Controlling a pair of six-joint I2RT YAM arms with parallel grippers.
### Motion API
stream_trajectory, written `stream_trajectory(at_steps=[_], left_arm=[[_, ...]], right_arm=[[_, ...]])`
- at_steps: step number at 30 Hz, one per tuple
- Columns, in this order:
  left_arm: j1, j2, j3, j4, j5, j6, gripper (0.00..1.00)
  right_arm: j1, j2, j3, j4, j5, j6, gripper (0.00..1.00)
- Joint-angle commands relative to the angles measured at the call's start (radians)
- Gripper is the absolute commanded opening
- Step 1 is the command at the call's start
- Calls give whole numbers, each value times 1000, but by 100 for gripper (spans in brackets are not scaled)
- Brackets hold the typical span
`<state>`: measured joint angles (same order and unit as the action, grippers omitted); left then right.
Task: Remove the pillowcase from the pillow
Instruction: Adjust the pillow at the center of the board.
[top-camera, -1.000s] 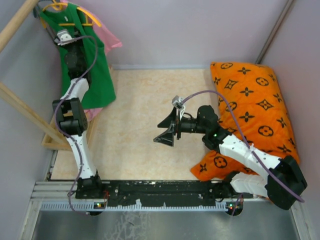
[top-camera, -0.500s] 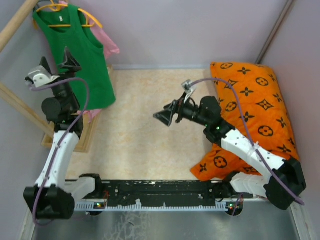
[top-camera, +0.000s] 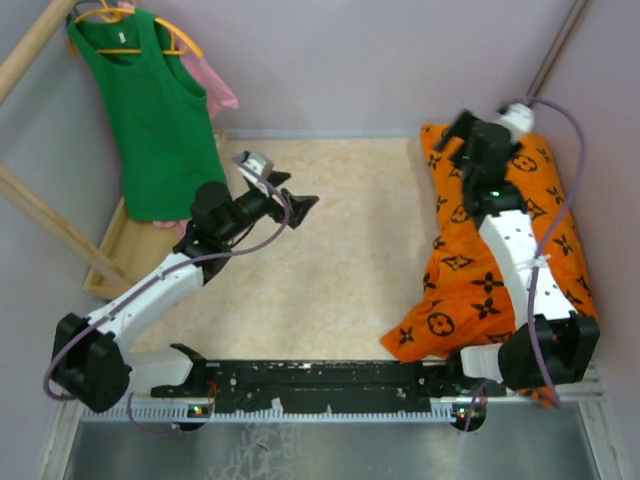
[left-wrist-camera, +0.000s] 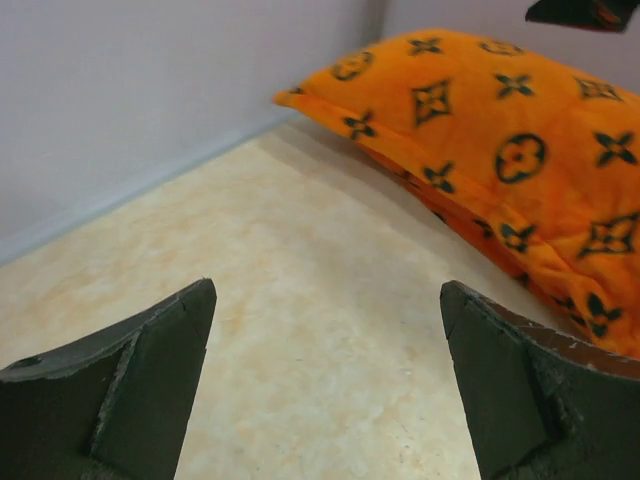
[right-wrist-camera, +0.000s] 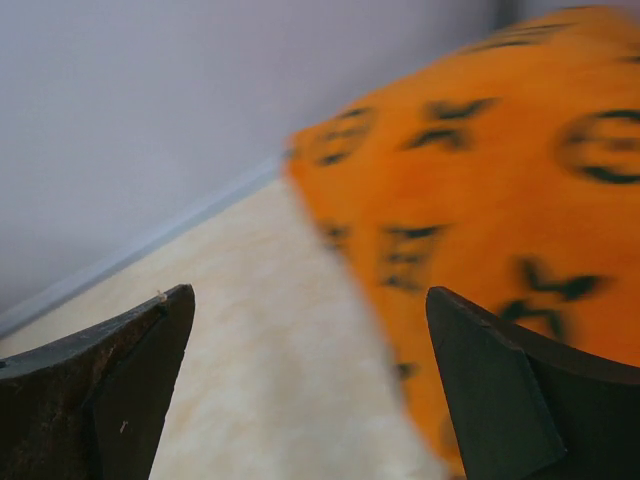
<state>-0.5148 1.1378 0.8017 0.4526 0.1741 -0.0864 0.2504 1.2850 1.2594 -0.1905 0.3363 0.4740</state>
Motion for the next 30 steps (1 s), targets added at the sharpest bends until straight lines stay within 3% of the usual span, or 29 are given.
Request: stream_trajectory(at_steps=[1, 3, 7, 10, 12, 13, 14, 15, 19, 22, 24, 27, 28, 30], left_arm=[[-14, 174, 240, -133, 486, 87, 100], [-14, 268, 340, -225, 665, 141, 100], [-14, 403, 495, -453, 934, 314, 100], [-7, 449, 538, -573, 1038, 387, 100], [1, 436, 501, -583, 1062, 408, 100], [6, 420, 463, -548, 1070, 394, 100], [16, 401, 425, -496, 1081, 362, 100], [34, 381, 382, -396, 1096, 302, 100], [90, 332, 307, -208, 1183, 183, 100], [136, 300, 283, -92, 1279, 78, 100], [169, 274, 198, 273, 1345, -200, 100], [190, 294, 130, 937, 1336, -694, 100], [193, 335, 145, 1090, 1343, -825, 100], [193, 413, 192, 1325, 1375, -1047, 99]], right_arm=[[-327, 35, 5, -154, 155, -24, 99], [-378, 114, 29, -191, 196, -75, 99], [-403, 287, 10, -259, 115, -106, 99], [-377, 312, -68, -192, 86, -122, 94], [-323, 317, -52, -158, 44, -188, 72], [-285, 321, -25, -153, 6, -231, 46], [-247, 330, 20, -158, -13, -253, 6], [-200, 340, 71, -166, -22, -282, 0], [53, 405, 298, -192, -74, -466, 0], [206, 434, 463, -190, -261, -563, 0], [234, 455, 552, -178, -427, -573, 0], [234, 543, 721, -231, -525, -549, 0], [234, 580, 779, -274, -540, -555, 5], [233, 623, 849, -359, -522, -546, 69]])
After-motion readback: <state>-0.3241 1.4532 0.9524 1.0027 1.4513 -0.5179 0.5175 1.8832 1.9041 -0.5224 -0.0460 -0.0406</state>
